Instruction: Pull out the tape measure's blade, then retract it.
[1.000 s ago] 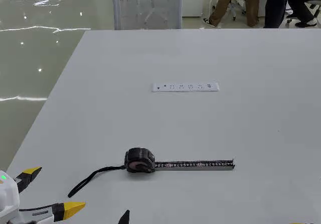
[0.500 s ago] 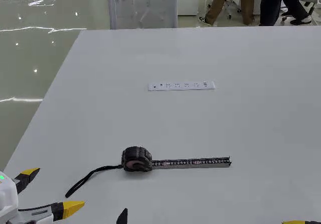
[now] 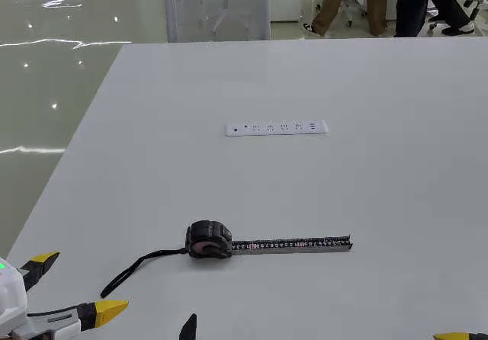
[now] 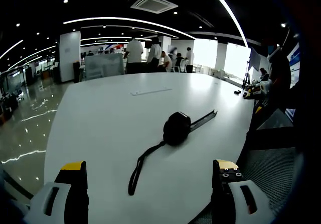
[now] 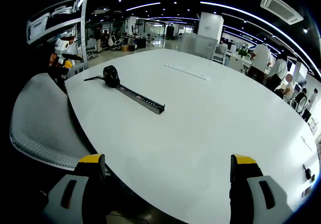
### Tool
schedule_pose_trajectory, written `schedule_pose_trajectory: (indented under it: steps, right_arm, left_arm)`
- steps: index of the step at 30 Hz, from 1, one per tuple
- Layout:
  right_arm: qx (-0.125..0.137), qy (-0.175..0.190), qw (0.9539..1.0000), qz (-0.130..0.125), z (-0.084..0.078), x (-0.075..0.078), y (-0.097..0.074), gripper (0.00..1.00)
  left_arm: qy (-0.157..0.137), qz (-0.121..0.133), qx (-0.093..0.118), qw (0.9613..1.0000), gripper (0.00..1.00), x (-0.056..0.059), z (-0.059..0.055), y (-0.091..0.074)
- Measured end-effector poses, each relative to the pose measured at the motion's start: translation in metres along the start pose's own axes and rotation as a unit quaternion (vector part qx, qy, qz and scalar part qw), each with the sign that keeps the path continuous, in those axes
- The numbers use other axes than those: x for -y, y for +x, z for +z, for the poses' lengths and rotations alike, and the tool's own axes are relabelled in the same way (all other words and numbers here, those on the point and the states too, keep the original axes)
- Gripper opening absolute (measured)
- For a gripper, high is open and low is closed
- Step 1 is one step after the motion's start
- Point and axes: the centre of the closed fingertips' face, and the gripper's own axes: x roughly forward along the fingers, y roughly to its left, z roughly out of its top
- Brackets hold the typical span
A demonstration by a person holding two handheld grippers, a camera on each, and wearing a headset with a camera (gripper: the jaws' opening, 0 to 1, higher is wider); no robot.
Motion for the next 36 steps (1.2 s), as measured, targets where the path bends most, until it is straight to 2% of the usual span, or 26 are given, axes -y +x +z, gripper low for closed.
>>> schedule_pose_trajectory:
  steps: [5, 11, 15, 18, 21, 24, 26, 29, 33, 36]
  right_arm:
    - [-0.002, -0.013, 0.9999, 0.004, 0.006, 0.001, 0.003, 1.0]
    - [-0.003, -0.038, 0.9992, 0.013, 0.021, 0.004, 0.008, 1.0]
    - [-0.009, -0.061, 0.9977, 0.029, 0.032, 0.006, 0.015, 1.0]
    - [-0.01, -0.071, 0.9966, 0.041, 0.04, 0.007, 0.02, 1.0]
    - [-0.016, -0.083, 0.9949, 0.055, 0.047, 0.006, 0.026, 1.0]
    - [-0.023, -0.104, 0.9916, 0.074, 0.055, 0.002, 0.033, 1.0]
    - [-0.028, -0.114, 0.9896, 0.083, 0.058, 0.001, 0.036, 1.0]
    - [-0.033, -0.131, 0.9859, 0.098, 0.066, -0.001, 0.045, 1.0]
    - [-0.042, -0.152, 0.9806, 0.116, 0.071, 0.0, 0.053, 1.0]
    - [-0.049, -0.167, 0.9764, 0.128, 0.073, 0.001, 0.061, 1.0]
  left_arm:
    - [0.003, -0.003, 0.005, 1.0, 1.0, 0.004, 0.004, 0.006]
    - [-0.005, -0.001, -0.003, 1.0, 1.0, 0.01, 0.008, 0.015]
    - [-0.01, -0.002, -0.001, 1.0, 1.0, 0.022, 0.019, 0.023]
    - [-0.009, -0.015, 0.0, 0.9998, 1.0, 0.038, 0.027, 0.03]
    - [-0.004, -0.026, -0.008, 0.9996, 1.0, 0.053, 0.032, 0.039]
    - [0.001, -0.038, -0.002, 0.9993, 1.0, 0.07, 0.042, 0.05]
    - [-0.003, -0.039, -0.002, 0.9992, 1.0, 0.073, 0.043, 0.057]
    - [-0.014, -0.036, 0.001, 0.9992, 1.0, 0.084, 0.048, 0.072]
    - [-0.018, -0.009, -0.002, 0.9998, 1.0, 0.086, 0.053, 0.087]
    - [-0.029, 0.007, 0.004, 0.9996, 1.0, 0.086, 0.057, 0.099]
